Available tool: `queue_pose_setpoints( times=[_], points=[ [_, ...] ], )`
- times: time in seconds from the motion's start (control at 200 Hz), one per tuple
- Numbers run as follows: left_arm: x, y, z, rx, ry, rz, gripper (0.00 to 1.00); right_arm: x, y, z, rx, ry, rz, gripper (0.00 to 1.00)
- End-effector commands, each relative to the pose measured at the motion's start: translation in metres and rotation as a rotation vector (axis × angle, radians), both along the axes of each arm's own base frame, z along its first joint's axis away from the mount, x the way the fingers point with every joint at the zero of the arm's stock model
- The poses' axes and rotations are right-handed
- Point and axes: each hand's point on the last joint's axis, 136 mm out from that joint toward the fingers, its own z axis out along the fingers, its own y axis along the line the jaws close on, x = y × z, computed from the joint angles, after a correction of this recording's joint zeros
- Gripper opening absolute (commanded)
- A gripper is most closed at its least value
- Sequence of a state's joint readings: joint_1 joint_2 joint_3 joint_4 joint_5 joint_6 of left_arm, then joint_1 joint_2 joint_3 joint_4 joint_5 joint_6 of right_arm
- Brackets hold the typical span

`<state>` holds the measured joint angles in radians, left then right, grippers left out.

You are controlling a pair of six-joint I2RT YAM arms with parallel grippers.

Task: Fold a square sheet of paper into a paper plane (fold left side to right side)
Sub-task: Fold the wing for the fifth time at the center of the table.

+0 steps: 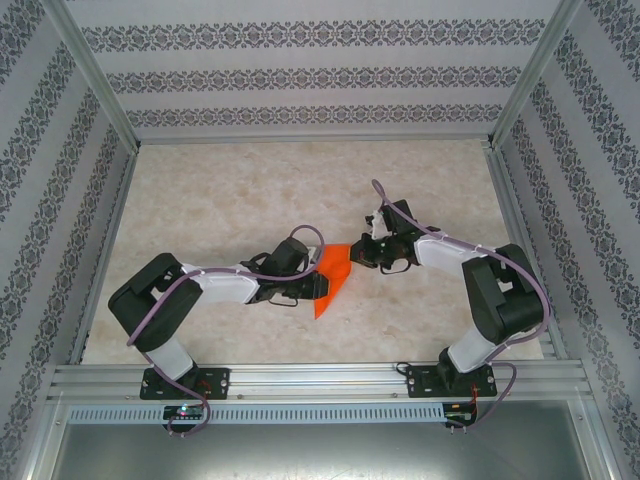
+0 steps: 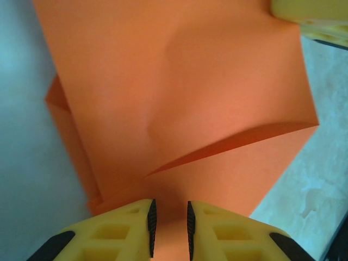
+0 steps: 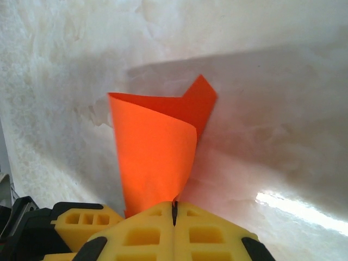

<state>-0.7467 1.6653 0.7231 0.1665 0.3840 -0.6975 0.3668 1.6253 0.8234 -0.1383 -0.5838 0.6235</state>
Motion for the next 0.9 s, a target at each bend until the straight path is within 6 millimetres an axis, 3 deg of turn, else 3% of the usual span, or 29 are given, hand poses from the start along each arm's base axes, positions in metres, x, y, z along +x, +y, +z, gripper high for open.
queue_pose_setpoints(
  times=[0.0,0.32,0.46,0.634,0.769,0.899],
  points=[
    [0.009,0.001,0.014,-0.049,-0.039,0.022,0.27,0.006,0.006,0.000,-0.017,-0.007,-0.007,0.00],
    [0.006,-0.001,0.027,-0.067,-0.097,-0.039,0.34,0.005,0.001,-0.006,-0.059,0.011,-0.022,0.00],
    [0.000,0.012,0.039,0.015,-0.189,-0.074,0.39,0.006,0.000,-0.006,-0.067,0.022,-0.027,0.00],
    [-0.018,0.005,0.054,0.147,-0.302,-0.174,0.43,0.007,0.001,-0.005,-0.071,0.028,-0.027,0.00],
    [-0.033,-0.013,0.048,0.301,-0.340,-0.262,0.49,0.007,0.002,-0.007,-0.072,0.034,-0.027,0.00],
    [-0.034,-0.023,0.033,0.411,-0.349,-0.268,0.55,0.007,0.002,-0.006,-0.071,0.035,-0.028,0.00]
  ],
)
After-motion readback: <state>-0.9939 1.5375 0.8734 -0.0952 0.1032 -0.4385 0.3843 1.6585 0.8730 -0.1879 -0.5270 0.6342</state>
